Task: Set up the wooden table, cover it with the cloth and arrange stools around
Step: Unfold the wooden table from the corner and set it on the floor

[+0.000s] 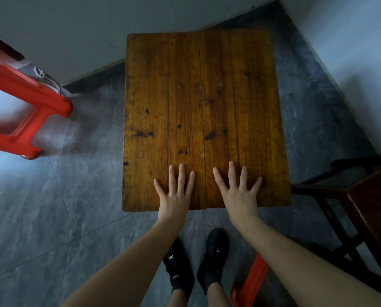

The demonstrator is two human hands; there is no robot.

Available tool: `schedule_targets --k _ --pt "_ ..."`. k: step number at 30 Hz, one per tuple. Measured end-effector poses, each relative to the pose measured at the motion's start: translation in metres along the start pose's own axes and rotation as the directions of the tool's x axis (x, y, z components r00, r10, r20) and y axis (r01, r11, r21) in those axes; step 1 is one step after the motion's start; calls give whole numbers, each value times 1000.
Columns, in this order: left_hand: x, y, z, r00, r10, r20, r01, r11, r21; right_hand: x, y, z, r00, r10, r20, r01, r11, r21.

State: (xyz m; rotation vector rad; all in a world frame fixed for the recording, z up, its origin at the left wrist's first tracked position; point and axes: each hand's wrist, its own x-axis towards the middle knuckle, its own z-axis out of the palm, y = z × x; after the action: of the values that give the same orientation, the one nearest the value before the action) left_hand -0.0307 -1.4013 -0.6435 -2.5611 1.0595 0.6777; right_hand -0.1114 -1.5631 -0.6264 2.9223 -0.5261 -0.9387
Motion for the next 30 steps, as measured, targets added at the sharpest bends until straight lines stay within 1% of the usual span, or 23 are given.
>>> schedule_targets --k 4,7,11,19,24,30 --pt "-1 3 -1 1000 -9 11 8 1000 10 -3 -9 6 999 45 10 -46 998 53" --pt "-3 4 1 1000 -20 10 20 1000 14 -4 -11 8 999 48 1 -48 998 52" --pt "-3 1 4 1000 -13 -9 14 1000 22 -5 -10 8 998 58 -5 -58 997 53" --pt "-8 -8 12 997 25 -75 -22 999 41 -14 -20 16 992 106 -66 -100 992 82" --pt "-23 -23 23 995 60 -76 -54 996 77 -31 -42 23 990 134 -41 -128 984 123" --pt "-59 -46 44 994 101 -43 -95 987 133 -67 -83 35 985 173 -17 -167 971 173"
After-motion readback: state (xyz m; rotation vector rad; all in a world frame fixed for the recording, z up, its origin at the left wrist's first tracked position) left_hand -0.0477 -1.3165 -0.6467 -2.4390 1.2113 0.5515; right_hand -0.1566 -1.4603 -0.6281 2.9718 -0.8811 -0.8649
